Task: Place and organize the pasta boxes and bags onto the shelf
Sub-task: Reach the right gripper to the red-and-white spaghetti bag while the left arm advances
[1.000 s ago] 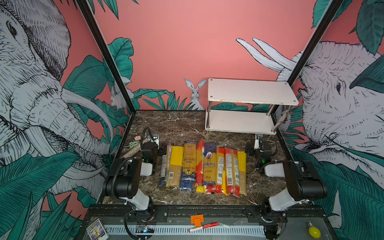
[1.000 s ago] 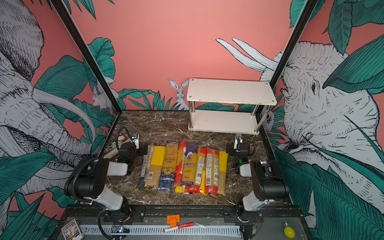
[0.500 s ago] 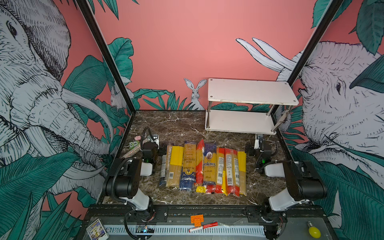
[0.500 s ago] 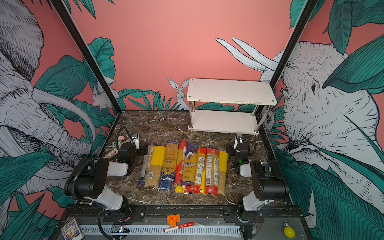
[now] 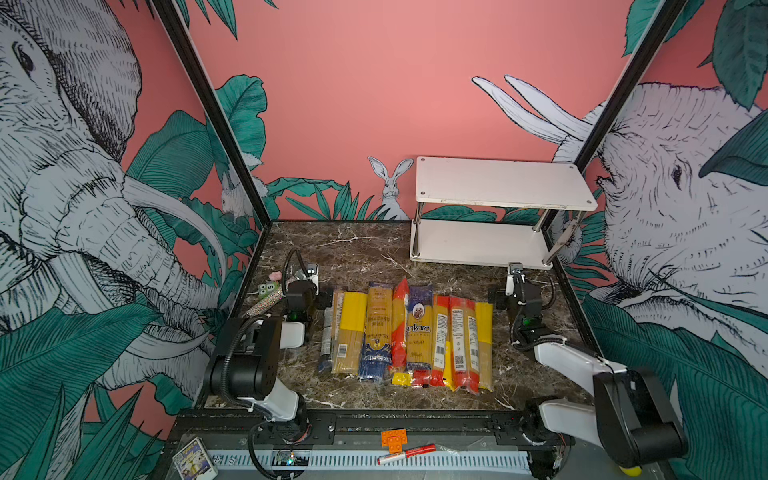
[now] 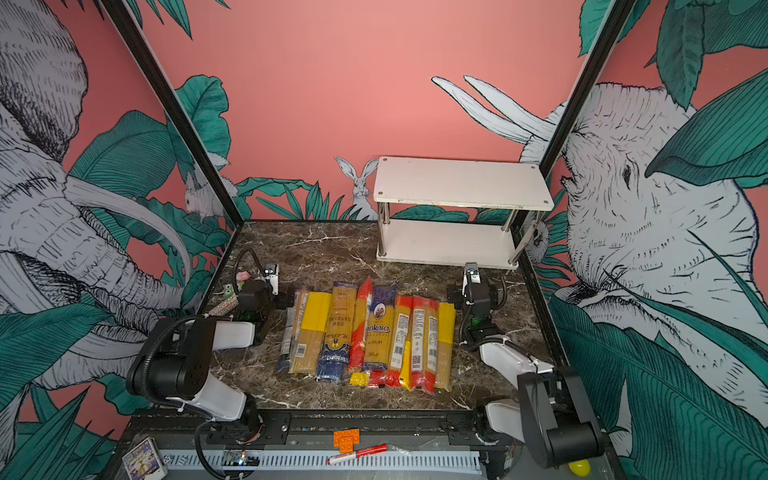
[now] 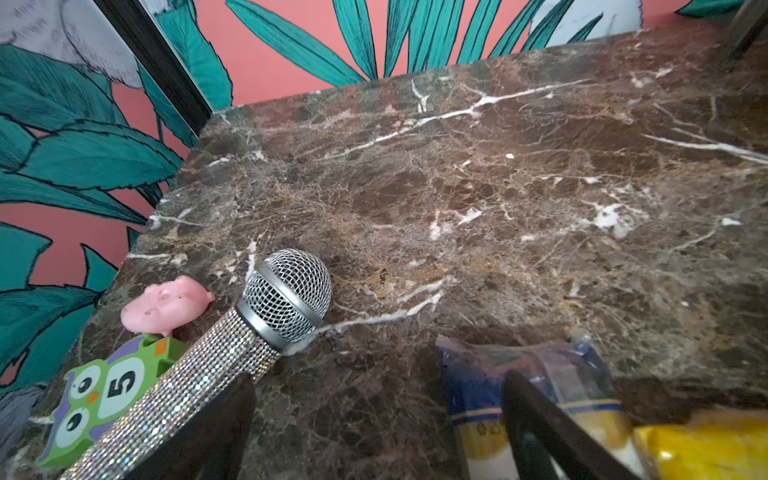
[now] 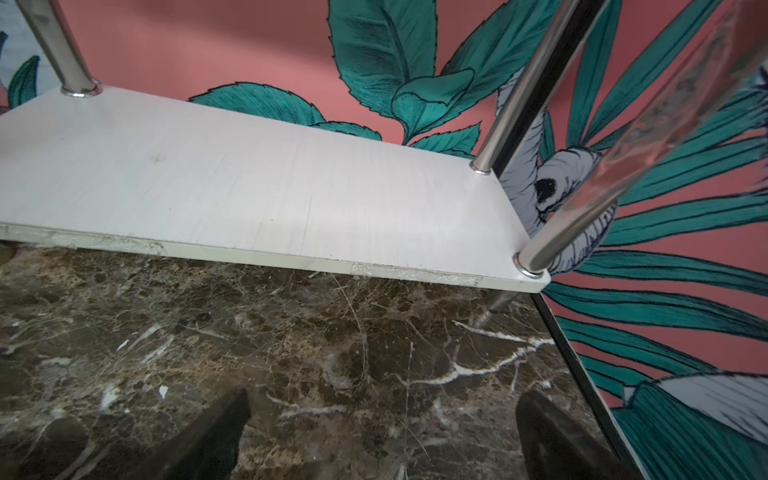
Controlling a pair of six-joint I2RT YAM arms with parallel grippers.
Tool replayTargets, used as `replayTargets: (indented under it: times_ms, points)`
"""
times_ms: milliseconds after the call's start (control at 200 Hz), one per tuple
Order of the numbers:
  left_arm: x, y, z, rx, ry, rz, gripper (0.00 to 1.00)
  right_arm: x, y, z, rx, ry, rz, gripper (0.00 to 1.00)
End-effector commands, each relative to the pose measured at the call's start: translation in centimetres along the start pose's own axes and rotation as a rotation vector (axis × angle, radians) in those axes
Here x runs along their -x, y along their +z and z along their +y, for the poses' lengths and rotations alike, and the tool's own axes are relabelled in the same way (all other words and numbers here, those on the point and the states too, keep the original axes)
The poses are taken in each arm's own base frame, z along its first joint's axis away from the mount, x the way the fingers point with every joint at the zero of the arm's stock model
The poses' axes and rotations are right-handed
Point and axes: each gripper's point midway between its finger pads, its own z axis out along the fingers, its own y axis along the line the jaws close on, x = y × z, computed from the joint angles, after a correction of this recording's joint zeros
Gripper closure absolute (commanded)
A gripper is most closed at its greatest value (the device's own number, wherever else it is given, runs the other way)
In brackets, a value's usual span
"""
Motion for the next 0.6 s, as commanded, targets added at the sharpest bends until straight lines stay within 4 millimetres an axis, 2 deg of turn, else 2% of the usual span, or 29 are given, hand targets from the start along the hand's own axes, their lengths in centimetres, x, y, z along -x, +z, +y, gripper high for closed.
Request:
replayTargets:
  times_ms: [0,140,265,335,440,595]
  points:
    - [2.9,-0.8,0.4,-0.016,0.004,0.018,0.09,-1.7,-1.8,-2.7,-0.137,0.071,0.209,0.01]
    - [5.1,-2.4,1.0,0.007,-0.032,-0.020,0.07,-2.4,-3.9,-3.6,-0.177,0.101,0.359,0.01]
    - [7.5,-3.6,0.9,0.015,-0.060,-0.019,0.05,-1.9,-6.1,-3.4,-0.146,0.187,0.346,0.01]
    - [8.1,-4.4,0.7,-0.003,-0.118,0.019,0.08,-1.5,-7.3,-2.9,-0.093,0.237,0.335,0.01]
    - [9.5,-6.4,-1.2,-0.048,-0.143,-0.001,0.08,-1.3,-8.9,-2.2,-0.031,0.252,0.370,0.01]
    - [10.8,-10.9,-4.8,-0.114,-0.118,-0.048,0.04,-2.5,-10.9,-0.6,0.048,0.218,0.524,0.02]
